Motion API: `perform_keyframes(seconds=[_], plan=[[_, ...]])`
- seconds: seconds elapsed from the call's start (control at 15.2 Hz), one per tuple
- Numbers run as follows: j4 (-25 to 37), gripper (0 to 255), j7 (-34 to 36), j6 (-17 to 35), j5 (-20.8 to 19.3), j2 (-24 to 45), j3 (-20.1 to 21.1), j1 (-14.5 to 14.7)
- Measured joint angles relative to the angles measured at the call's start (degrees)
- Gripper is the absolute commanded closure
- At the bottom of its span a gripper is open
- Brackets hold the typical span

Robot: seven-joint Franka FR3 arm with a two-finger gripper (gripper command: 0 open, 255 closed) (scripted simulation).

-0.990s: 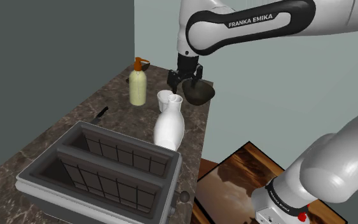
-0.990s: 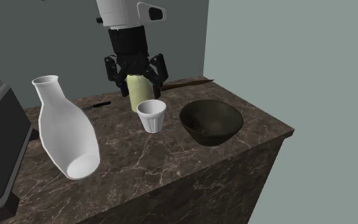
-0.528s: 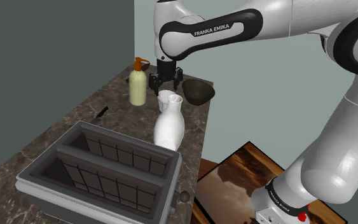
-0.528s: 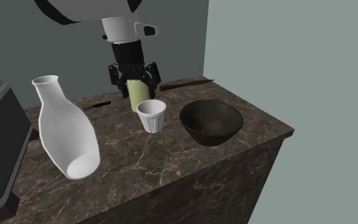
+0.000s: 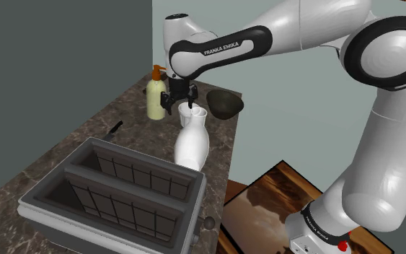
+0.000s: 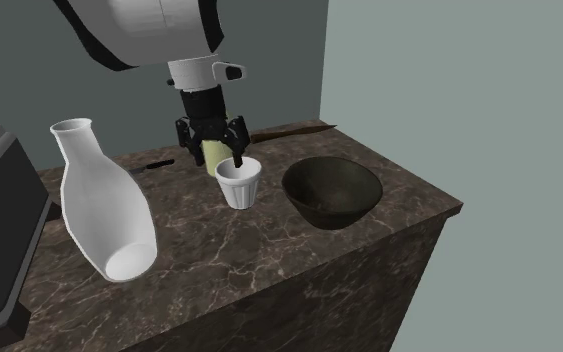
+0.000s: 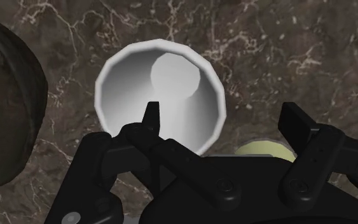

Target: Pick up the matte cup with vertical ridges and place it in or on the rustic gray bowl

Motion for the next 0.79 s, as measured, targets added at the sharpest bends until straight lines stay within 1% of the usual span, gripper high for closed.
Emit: perform_keyframes(seconds=[0.2, 0.53, 0.59, 0.79], plan=[[-0.79, 0, 0.11, 1.42, -0.28, 0.65, -0.17, -0.08], [-1.01, 0, 0.12, 1.73, -0.33, 0.71, -0.19, -0.11], [-1.01, 255, 0.12, 1.73, -0.33, 0.71, -0.19, -0.11], [-1.01, 255, 0.12, 1.73, -0.33, 0.71, -0.19, -0.11]])
